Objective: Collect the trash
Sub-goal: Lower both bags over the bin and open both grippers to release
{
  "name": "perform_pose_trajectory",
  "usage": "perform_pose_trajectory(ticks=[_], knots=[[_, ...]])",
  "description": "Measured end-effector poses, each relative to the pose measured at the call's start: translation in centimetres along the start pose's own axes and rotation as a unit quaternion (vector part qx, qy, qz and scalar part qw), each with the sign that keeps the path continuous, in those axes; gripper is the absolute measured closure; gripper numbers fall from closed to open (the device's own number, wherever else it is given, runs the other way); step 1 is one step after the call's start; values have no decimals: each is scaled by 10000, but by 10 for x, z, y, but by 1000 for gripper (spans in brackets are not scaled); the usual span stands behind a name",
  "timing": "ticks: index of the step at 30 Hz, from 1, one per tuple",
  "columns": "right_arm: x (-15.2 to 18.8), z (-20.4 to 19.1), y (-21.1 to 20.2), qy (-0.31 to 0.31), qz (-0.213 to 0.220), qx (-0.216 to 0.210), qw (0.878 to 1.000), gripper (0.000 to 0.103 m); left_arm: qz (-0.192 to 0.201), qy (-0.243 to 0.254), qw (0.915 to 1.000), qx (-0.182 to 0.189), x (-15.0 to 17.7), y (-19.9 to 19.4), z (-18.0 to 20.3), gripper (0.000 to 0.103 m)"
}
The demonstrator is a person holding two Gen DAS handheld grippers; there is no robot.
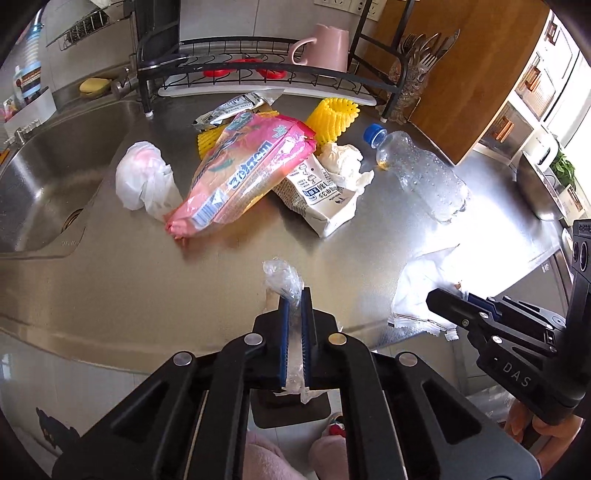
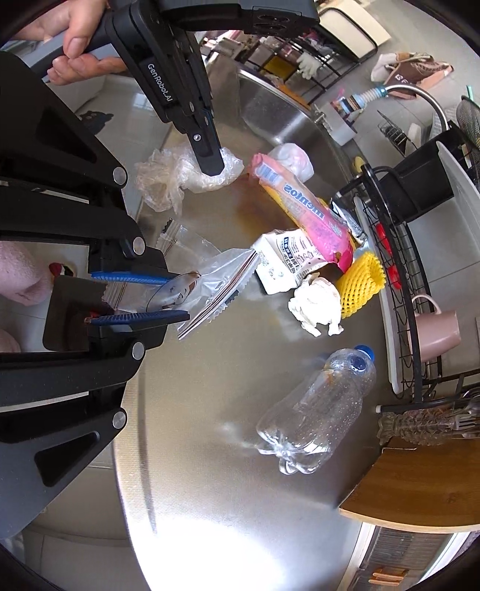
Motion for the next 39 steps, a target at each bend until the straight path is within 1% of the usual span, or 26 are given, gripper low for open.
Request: perform_pose_trajectory(ticks=[6, 11, 14, 17, 21, 23, 26, 28, 31, 39], knots=[[30, 0, -16, -38, -87, -66, 9999, 88, 3, -89, 9999, -48, 34, -22, 6, 99], [56, 1, -20, -27, -232, -120, 9997, 88, -127, -250, 9996, -36, 65, -27, 7, 99], [72, 1, -14, -30, -383, -123, 9992, 88, -296, -280, 9992, -11, 86, -22, 6, 99], [91, 5, -2, 18, -605, -66, 9981, 88, -508, -298, 9983, 21, 108, -7, 6, 99], [114, 17, 23, 153, -916, 125, 9956, 88, -730, -211, 9971, 9, 134, 17, 7, 99], [126, 26, 37, 319, -1057, 182, 9937, 88, -833, -198, 9963, 36, 146, 32, 6, 99], [143, 38, 61, 671, -1331, 146, 9887, 88, -984, -177, 9950, 61, 165, 57, 4, 98], [152, 46, 76, 785, -1386, 190, 9870, 88, -1064, -113, 9942, 52, 177, 74, 3, 98], [162, 54, 96, 798, -1453, 404, 9853, 88, -1170, -127, 9929, 156, 193, 99, 1, 98], [187, 71, 153, 1286, -1713, 442, 9758, 88, -1496, -159, 9881, 326, 229, 155, -1, 98]])
Point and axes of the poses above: each gripper's, at about its wrist camera, not at the fingertips, and y roughly the way its jaws point, z to its right, x to its underside, the point moved 8 cm from there along y, roughly the way its jaws point, and after that the axes turned 8 degrees about y, right-handed, at the moved point
